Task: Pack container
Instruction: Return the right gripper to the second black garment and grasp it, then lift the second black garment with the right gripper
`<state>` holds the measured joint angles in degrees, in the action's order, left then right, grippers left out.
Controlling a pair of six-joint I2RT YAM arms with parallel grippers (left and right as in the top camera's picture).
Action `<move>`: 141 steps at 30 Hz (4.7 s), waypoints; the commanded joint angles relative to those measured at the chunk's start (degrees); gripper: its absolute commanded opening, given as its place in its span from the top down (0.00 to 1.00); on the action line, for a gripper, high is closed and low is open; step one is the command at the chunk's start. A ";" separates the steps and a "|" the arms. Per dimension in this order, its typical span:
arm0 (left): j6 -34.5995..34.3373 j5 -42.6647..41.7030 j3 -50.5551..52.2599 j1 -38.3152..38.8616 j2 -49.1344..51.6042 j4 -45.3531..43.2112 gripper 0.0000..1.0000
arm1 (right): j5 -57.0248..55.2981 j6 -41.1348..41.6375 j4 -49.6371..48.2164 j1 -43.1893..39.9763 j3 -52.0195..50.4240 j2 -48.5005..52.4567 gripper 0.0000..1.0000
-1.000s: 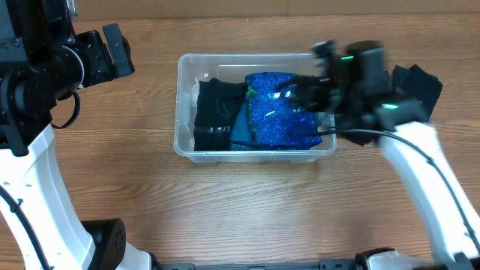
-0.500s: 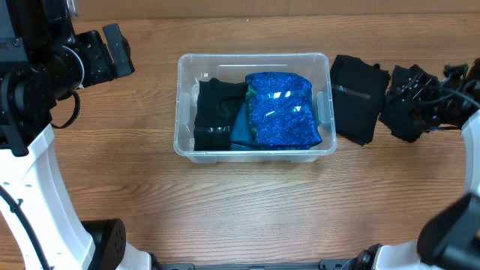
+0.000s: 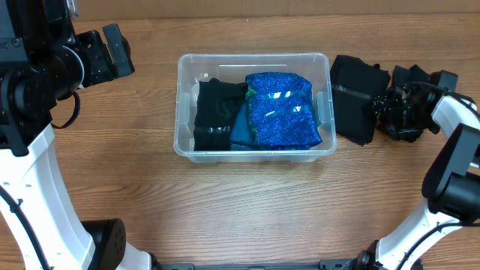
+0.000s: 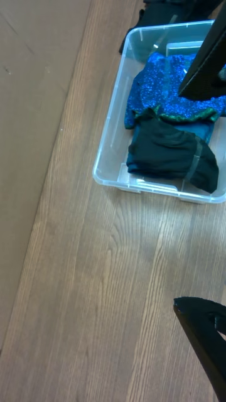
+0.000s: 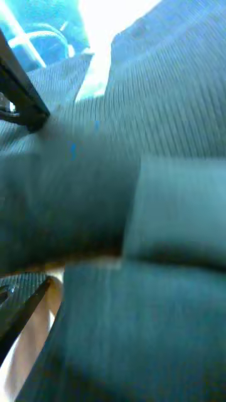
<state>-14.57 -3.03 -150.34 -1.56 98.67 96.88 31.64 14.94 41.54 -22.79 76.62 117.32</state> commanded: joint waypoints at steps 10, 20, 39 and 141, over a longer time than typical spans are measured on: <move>0.85 -0.39 0.13 -0.31 -0.44 -0.09 0.00 | -2.03 4.74 -0.92 6.01 0.35 -0.94 0.84; 0.85 -0.39 0.13 -0.31 -0.44 -0.11 0.00 | -1.60 -0.42 6.45 9.31 0.39 -34.47 0.94; 0.85 -0.39 0.13 -0.31 -0.44 -0.09 0.00 | 4.07 7.45 -10.78 47.65 0.33 -35.50 0.93; 0.87 0.04 0.13 -0.31 -0.07 -0.11 0.00 | -12.48 1.53 -4.02 -9.14 4.33 3.58 0.03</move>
<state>-14.57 -3.01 -150.34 -1.56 98.67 96.86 18.50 16.34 39.00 -32.49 81.52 118.63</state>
